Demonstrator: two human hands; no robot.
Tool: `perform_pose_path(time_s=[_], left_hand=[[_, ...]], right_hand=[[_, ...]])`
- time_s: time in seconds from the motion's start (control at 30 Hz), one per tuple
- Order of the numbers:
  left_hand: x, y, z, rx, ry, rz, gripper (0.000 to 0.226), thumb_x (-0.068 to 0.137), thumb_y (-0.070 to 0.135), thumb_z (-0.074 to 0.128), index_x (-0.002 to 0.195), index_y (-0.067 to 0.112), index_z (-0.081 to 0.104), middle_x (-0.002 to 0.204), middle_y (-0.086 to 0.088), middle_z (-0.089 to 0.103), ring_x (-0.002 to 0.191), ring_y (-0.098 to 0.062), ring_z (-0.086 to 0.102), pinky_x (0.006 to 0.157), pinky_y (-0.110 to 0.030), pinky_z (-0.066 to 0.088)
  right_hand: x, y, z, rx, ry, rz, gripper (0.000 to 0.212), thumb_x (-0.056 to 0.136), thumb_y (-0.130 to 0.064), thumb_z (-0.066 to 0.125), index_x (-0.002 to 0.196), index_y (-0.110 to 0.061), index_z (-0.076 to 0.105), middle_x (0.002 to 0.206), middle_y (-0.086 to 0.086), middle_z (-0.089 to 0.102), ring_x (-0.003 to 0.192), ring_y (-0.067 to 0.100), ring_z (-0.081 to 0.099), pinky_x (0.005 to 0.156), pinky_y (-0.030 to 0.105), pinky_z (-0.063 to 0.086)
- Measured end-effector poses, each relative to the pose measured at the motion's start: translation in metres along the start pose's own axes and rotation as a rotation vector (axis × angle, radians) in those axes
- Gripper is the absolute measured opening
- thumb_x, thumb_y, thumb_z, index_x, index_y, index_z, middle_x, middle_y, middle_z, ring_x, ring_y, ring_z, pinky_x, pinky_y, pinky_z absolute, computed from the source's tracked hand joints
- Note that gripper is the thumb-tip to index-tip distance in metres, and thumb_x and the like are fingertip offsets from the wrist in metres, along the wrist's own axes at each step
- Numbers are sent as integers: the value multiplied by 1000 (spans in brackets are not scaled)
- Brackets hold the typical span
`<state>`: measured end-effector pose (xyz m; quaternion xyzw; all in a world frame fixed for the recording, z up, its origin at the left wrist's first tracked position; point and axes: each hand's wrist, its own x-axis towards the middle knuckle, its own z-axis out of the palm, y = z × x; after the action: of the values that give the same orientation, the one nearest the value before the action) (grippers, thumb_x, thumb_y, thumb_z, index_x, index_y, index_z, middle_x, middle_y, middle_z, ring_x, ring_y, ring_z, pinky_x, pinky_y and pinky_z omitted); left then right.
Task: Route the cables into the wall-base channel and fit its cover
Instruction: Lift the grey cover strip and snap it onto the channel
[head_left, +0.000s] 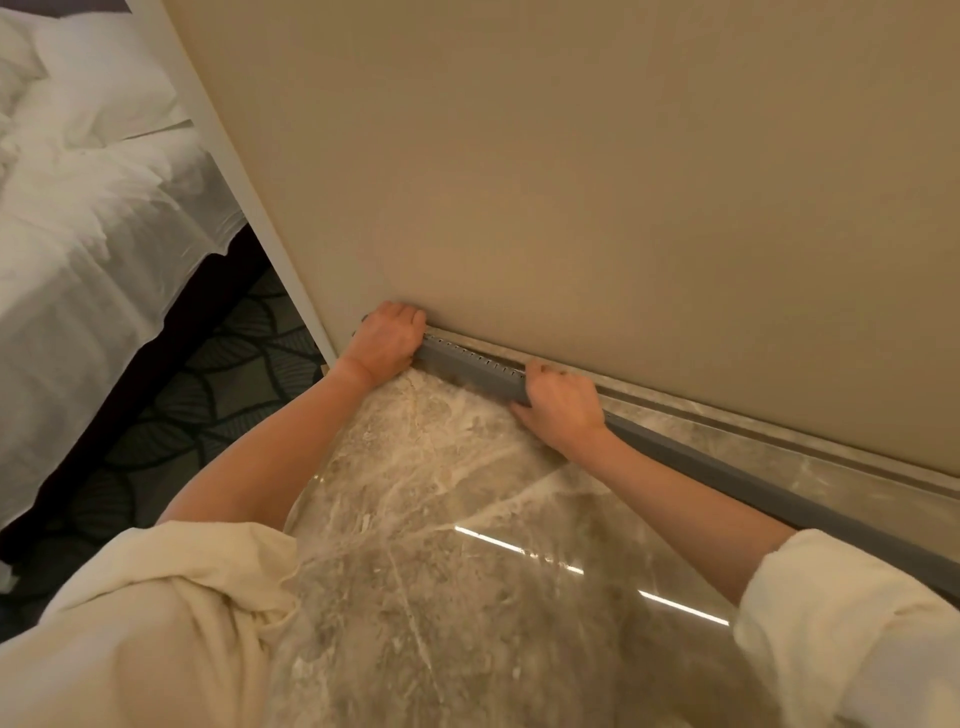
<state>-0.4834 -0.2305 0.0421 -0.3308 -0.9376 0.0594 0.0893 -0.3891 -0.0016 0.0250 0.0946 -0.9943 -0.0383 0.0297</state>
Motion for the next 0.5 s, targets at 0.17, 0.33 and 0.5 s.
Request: perform_pose_path(time_s=[0.17,0.33,0.5], left_hand=[[0,6,-1,-6,-12,-57,18,63,-14,59,76,-3,56,76,-24,62,71,-38,60,66,-44,50],[3,0,-5,-82,-134,-107,14,69,2,60,82,1,56,87,-19,62,83,-35,58,74,-40,46],[5,-2,-10,-161,-191,-118,15,72,15,64,81,4,58,86,-16,64,82,-33,59,74,-39,49]], right_hand=[[-36,45,3,-32,-39,60,44,85,-58,50,86,-14,52,73,3,68,63,24,65,50,28,34],[-39,41,-1,2,-38,37,43,86,-56,51,86,-13,53,73,5,68,63,25,65,51,29,34],[-36,31,-7,-4,-81,94,36,84,-52,56,77,-17,49,74,2,67,64,23,63,53,28,34]])
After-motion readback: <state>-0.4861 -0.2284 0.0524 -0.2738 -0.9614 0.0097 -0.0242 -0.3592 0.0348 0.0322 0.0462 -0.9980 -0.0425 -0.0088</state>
